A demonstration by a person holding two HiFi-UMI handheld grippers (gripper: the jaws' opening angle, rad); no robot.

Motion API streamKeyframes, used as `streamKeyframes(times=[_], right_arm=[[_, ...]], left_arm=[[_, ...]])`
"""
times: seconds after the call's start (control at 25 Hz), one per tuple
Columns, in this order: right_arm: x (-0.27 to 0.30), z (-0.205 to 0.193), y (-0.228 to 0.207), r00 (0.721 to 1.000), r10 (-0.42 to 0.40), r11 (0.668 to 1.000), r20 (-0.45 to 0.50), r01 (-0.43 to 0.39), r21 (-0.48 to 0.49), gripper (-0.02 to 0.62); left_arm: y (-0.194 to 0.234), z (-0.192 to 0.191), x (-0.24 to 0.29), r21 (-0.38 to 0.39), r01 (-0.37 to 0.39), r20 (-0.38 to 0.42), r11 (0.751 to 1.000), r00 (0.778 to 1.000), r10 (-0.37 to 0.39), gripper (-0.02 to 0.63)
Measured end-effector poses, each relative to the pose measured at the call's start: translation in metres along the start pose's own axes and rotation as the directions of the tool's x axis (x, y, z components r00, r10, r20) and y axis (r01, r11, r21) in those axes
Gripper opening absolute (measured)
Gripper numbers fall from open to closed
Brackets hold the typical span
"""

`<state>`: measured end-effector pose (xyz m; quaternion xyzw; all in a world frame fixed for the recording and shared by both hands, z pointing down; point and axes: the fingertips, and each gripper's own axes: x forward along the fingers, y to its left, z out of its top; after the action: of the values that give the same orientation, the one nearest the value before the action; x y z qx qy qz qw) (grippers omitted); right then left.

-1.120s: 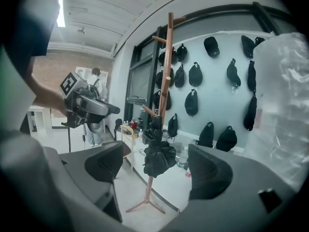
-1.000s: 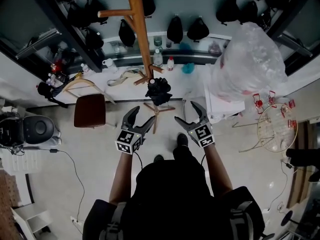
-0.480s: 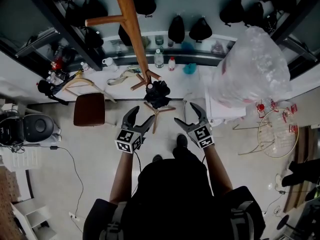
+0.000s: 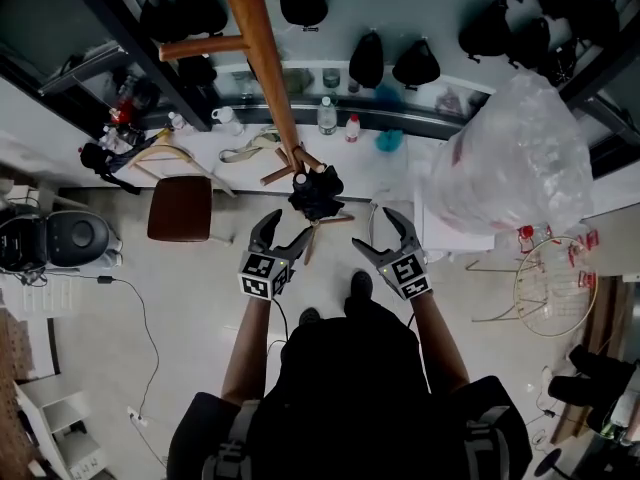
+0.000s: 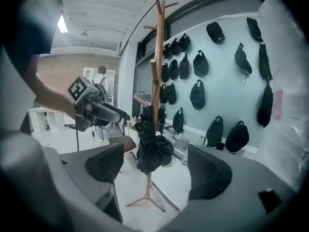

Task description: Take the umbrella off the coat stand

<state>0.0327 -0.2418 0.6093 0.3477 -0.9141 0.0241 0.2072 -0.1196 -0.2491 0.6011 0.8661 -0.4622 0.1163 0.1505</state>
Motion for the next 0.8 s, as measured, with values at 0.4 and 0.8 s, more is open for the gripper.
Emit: streamKeyframes(times=[0.4, 0.8], right_arm=[[0.002, -0.012, -0.023, 0.996, 0.083, 0.996, -0.030, -0.084, -0.027, 0.413], [0.019, 0.003, -0.032, 0.973, 0.230, 0.968, -0.026, -0.232, -0.100, 0.410]], left_arm=[[0.010, -0.015, 0.031, -0.053, -0.107, -0.012, 0.993, 0.994, 0.107, 0.374], [0.029, -0.026, 0.063, -0.160, -0.229, -0.008, 0.960, 0.973, 0.231, 0.397]])
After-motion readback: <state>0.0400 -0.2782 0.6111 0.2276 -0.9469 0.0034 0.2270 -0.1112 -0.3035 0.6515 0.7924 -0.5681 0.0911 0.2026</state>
